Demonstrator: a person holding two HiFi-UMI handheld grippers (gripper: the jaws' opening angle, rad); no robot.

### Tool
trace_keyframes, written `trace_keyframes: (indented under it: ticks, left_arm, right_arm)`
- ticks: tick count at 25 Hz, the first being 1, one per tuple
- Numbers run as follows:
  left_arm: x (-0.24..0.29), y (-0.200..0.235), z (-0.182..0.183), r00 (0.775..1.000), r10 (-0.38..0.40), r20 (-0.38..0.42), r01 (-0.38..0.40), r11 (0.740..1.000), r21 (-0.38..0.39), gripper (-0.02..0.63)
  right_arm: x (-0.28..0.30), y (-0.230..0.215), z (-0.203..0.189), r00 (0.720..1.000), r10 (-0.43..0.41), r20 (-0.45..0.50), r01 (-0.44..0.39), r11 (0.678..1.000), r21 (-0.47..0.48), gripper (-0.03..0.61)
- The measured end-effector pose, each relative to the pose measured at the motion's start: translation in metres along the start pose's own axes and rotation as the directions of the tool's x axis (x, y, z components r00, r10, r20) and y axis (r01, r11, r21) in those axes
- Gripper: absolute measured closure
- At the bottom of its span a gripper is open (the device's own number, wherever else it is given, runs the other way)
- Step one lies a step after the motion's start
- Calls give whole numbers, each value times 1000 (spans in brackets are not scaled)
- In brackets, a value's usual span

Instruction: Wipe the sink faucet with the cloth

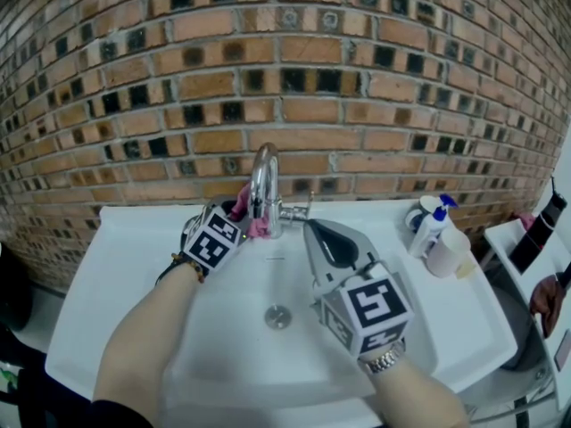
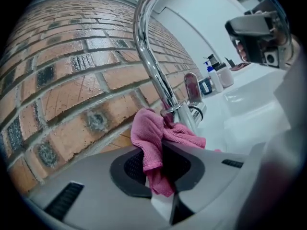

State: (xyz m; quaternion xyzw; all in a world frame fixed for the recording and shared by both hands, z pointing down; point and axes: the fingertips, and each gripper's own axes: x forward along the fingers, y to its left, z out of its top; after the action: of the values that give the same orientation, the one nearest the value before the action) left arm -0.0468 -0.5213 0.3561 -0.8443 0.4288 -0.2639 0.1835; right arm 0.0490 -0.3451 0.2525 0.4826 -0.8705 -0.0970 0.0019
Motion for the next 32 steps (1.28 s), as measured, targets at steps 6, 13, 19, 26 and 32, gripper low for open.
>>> trace_keyframes:
  ticks: [6,13,19,26,32]
  left_arm:
    - [0,-7,-8,1000,-7,-20,7,1000,-6,558]
    - [-1,-14,-15,999,-15,-40,14,1000,-9,558]
    - [-7,-23,-16,999,-27,-45,27,1000,-3,558]
    - [-15,-27,-20,998,-32,-50,31,999,-25,558]
    - [-23,-26,-18,999,-14,-35,12,998,-60,558]
  right_arm:
    - [0,0,-2,1000,-1,-4,1,1000,3,568]
    - [1,-2,-4,1000,-7,-9,7,1000,5,568]
    - [2,-4,-8,1000,-16,-20,16,1000,6,568]
    - [2,-11,-11,999,-35,-12,35,999,5,568]
    - [1,-15,-11,998,-55,-12,55,998,9,568]
